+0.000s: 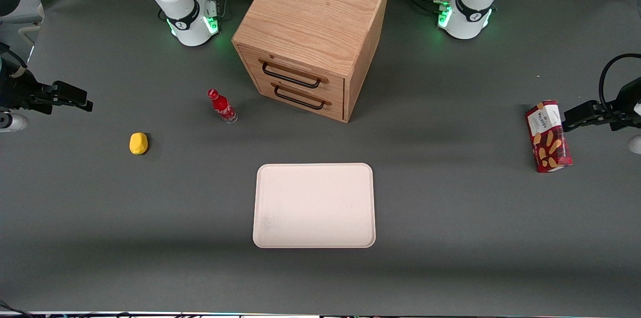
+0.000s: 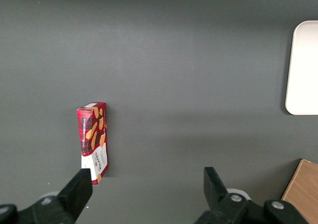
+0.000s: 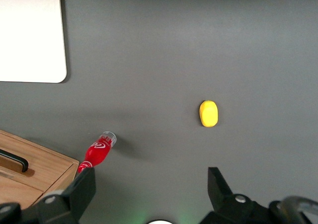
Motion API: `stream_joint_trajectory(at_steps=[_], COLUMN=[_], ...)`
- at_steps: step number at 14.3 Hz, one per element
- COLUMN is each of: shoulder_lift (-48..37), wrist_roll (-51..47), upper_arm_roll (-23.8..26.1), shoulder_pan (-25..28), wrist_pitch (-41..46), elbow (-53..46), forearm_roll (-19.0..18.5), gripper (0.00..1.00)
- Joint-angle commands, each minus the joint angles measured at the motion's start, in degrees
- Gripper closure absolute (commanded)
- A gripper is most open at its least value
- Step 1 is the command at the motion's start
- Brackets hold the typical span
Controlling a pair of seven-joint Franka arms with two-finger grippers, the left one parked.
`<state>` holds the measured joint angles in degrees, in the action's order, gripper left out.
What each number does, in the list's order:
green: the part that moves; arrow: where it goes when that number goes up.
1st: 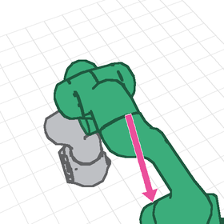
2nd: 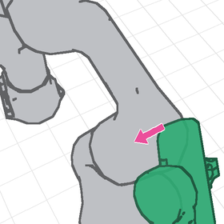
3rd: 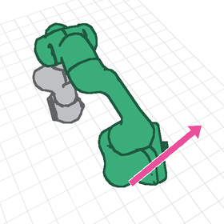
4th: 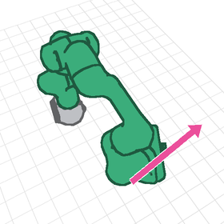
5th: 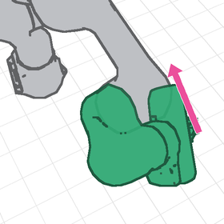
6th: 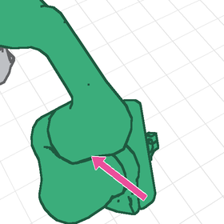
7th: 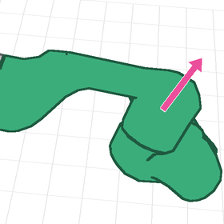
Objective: Place coke bottle on tray
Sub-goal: 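Move the open right gripper over the small red Coca-Cola bottle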
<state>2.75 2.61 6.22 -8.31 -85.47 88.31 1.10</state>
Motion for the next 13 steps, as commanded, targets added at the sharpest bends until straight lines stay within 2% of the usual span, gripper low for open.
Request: stream_joint_trajectory(at_steps=[1,3,7,10,13], shoulder_lift=[-1.52,-1.52,-1.79,-1.43,-4.85], wrist_roll=[-0.15,-0.23,-0.67,-0.85,-4.60], upper_arm_roll=[0.20,0.20,0.29,0.20,0.11], shoulder_pan=[-0.04,-0.13,0.31,2.76,7.06], wrist_pitch=[-0.49,-0.57,-0.75,-2.76,-8.82], elbow=[1.95,2.04,5.12,8.44,17.22], forearm_roll=[-0.66,-0.66,1.98,3.20,3.82], gripper=[0.00,0.00,0.00,0.00,0.00])
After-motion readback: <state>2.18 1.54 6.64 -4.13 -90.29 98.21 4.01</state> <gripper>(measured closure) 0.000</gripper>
